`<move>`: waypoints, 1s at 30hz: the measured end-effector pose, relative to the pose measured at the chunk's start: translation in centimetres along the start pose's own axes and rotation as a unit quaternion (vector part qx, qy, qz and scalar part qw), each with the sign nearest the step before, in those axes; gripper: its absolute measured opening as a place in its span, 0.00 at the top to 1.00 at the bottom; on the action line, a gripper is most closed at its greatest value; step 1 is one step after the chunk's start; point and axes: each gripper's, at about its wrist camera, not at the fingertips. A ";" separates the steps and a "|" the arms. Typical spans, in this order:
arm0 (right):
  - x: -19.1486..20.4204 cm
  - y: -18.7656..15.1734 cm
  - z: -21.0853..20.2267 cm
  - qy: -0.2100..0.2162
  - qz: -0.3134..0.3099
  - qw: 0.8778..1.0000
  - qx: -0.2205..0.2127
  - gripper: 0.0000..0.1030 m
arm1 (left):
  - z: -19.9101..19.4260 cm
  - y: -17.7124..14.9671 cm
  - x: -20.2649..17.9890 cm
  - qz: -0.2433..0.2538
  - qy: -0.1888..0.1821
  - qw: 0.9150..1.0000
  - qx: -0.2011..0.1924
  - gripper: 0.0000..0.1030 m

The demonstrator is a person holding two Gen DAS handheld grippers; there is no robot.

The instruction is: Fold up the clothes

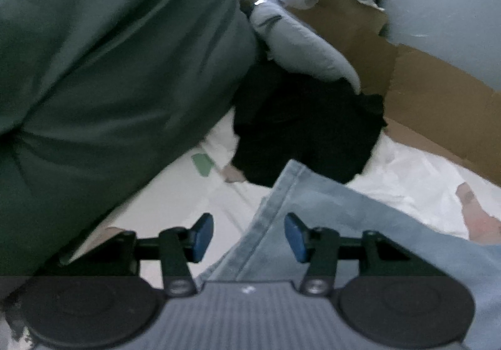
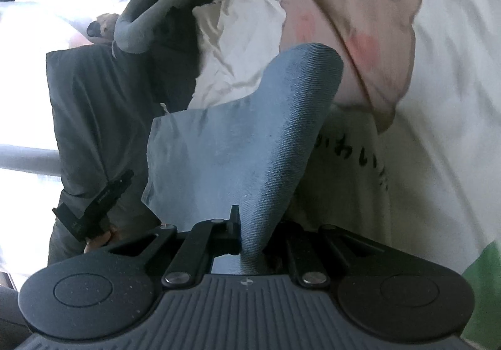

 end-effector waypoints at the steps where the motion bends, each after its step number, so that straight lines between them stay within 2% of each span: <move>1: 0.0 0.4 -0.4 -0.003 -0.002 1.000 -0.004 0.95 | 0.0 0.1 -0.1 -0.002 -0.004 1.000 0.000 0.48; 4: 0.0 1.6 -1.7 -0.014 -0.007 1.000 -0.019 0.95 | 0.4 0.3 -0.9 0.002 -0.018 1.000 0.002 0.47; 7: 0.4 3.0 -3.4 -0.023 -0.025 0.999 -0.036 0.95 | 1.2 0.1 -2.5 0.035 -0.029 0.999 0.014 0.47; 11: 0.9 5.2 -6.1 -0.035 -0.043 0.996 -0.063 0.95 | 1.8 0.1 -4.3 0.048 -0.061 0.997 0.022 0.47; 22: 1.1 10.0 -11.0 -0.068 -0.073 0.988 -0.119 0.95 | 1.9 -0.2 -9.4 0.115 -0.142 0.983 0.036 0.47; 26: -0.2 11.5 -12.5 -0.077 -0.058 0.986 -0.138 0.95 | 2.3 0.0 -10.1 0.112 -0.155 0.981 0.043 0.47; 30: -4.0 12.3 -12.1 -0.054 -0.006 0.991 -0.126 0.95 | 2.8 0.2 -10.8 0.108 -0.165 0.979 0.048 0.47</move>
Point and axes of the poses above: each gripper's, at about its wrist camera, not at the fingertips, and z roughly the way its jaws point, x to its left, y to its top, and after that the axes turned 9 degrees about z, right-handed
